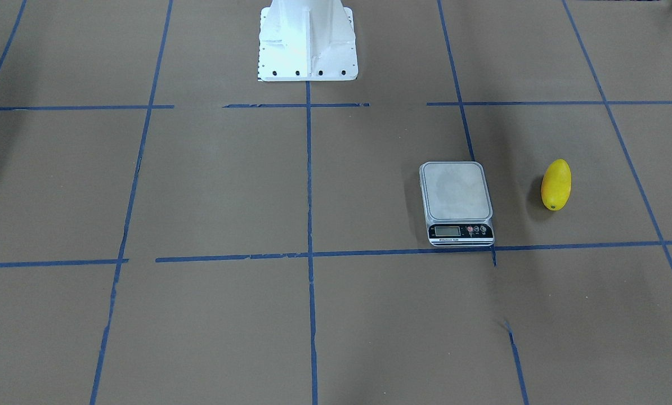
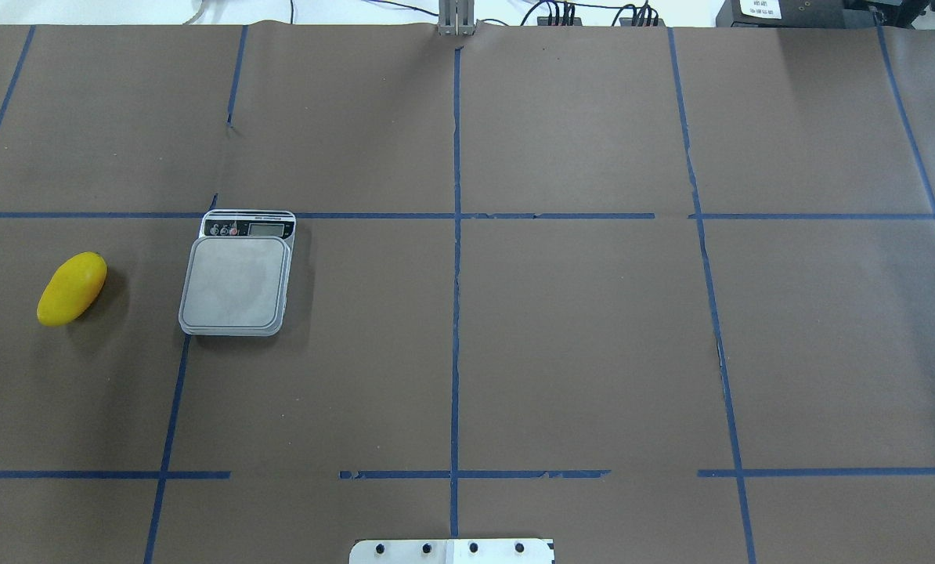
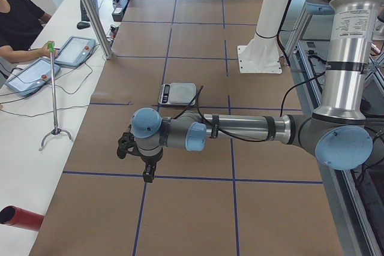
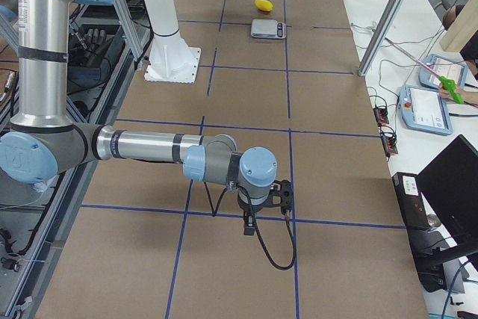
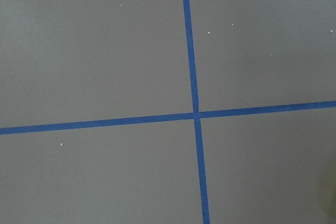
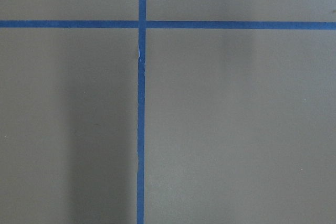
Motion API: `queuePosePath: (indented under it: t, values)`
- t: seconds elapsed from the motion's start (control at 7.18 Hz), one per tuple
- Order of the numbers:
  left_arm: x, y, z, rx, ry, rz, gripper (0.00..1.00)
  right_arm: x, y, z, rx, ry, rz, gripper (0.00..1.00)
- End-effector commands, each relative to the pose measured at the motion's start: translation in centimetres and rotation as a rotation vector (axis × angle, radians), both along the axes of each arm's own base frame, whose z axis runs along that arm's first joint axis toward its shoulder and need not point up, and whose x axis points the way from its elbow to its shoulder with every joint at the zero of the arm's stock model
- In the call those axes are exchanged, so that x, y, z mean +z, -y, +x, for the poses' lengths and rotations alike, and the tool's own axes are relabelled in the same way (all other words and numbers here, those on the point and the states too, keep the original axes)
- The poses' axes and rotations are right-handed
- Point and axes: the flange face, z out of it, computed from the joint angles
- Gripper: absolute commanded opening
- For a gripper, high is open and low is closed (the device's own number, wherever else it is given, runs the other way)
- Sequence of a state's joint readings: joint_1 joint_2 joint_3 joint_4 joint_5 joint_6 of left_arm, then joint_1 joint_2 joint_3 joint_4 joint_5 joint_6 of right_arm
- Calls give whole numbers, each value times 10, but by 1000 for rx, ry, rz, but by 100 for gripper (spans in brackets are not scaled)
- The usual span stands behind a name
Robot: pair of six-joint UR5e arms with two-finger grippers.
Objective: Weigh mango
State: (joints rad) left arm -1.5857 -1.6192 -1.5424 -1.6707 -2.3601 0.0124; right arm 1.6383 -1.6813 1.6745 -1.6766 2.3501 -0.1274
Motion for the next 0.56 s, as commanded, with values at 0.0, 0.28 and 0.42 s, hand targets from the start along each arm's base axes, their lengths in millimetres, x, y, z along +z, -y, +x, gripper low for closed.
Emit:
queuePosePath:
  t: [0.0,0.28,0.42]
  values:
    - [-4,-3,1,4,-6,16,100,0,0,0,0,0,1,100]
    - [-61,3,0,0,2,124,100,0,0,0,0,0,1,100]
    - [-88,-7,2,-4,3,170,100,0,0,0,0,0,1,100]
